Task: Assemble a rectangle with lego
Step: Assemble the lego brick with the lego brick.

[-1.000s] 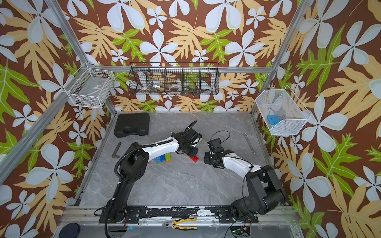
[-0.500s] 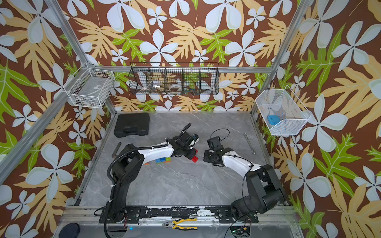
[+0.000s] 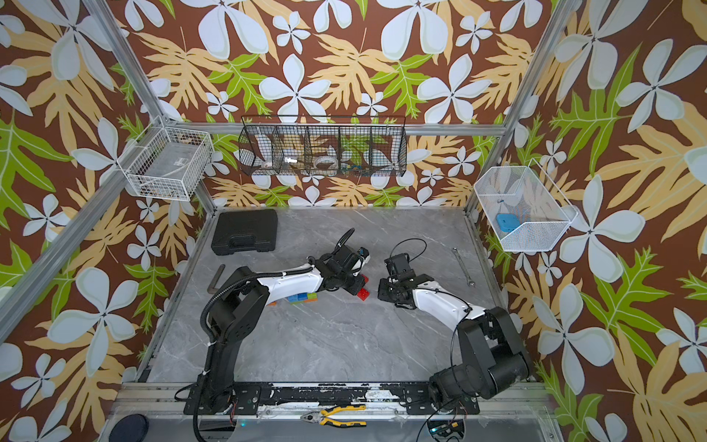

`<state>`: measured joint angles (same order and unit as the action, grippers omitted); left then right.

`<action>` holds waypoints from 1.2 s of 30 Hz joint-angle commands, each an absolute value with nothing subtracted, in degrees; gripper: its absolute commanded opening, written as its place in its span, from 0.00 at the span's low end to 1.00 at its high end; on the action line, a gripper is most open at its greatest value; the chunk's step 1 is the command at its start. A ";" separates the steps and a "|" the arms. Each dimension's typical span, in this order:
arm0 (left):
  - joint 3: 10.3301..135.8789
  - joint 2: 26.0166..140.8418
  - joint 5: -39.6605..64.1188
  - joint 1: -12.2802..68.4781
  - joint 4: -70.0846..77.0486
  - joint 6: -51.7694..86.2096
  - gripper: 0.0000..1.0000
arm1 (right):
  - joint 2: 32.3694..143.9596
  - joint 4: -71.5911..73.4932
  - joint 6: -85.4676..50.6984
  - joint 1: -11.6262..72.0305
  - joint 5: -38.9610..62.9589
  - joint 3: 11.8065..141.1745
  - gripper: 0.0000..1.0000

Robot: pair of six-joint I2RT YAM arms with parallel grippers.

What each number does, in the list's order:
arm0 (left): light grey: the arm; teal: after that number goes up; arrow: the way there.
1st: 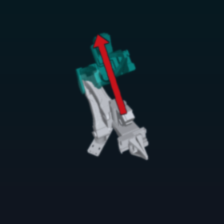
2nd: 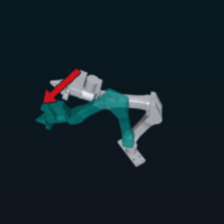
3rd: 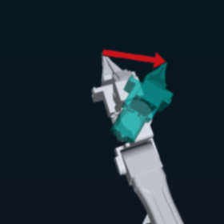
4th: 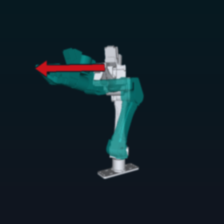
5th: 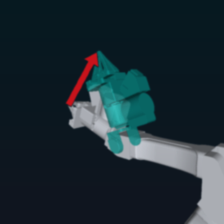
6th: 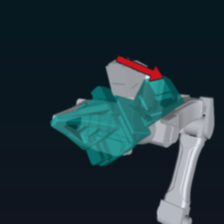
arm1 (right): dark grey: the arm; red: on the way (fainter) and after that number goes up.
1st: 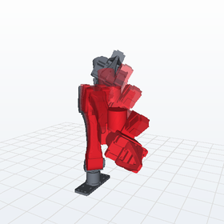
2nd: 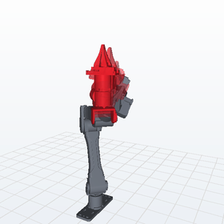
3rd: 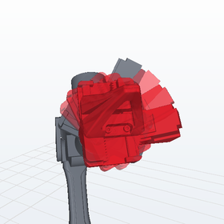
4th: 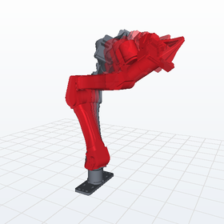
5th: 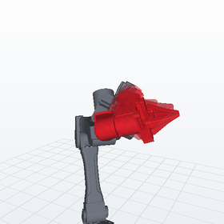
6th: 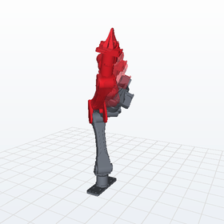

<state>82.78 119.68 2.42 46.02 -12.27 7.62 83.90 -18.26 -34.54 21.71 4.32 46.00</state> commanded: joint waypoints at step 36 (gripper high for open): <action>66.44 91.13 -0.39 37.00 -12.65 23.68 0.53 | 87.54 -18.31 -35.25 32.93 8.50 54.67 0.01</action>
